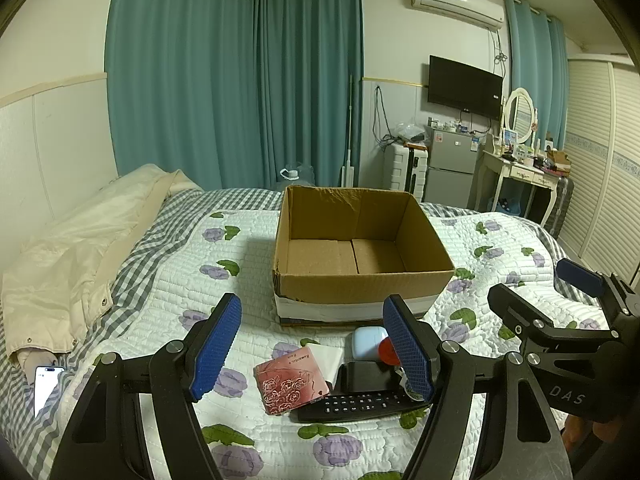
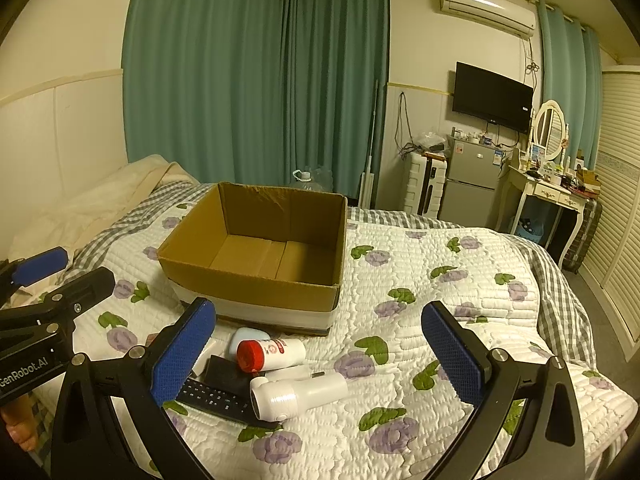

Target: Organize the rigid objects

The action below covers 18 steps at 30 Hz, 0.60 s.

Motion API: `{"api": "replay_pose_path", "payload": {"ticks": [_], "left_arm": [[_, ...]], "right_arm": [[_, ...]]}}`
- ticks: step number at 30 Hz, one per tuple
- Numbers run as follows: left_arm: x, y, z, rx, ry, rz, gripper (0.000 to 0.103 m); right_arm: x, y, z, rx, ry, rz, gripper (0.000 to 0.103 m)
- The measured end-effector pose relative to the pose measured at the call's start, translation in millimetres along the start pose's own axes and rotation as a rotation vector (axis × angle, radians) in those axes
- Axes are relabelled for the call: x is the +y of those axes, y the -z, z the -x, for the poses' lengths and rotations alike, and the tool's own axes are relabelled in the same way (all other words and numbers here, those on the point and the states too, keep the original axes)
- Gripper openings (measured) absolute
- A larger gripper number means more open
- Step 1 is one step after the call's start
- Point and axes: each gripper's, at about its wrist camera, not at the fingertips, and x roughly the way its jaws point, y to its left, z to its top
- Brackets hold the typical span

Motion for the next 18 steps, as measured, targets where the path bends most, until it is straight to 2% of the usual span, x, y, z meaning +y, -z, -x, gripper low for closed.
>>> {"api": "replay_pose_path", "payload": {"ticks": [18], "left_arm": [[0.1,0.3,0.4,0.001,-0.006,0.001,0.076]], "right_arm": [[2.0,-1.2,0.9,0.007,-0.003,0.005,0.103]]}}
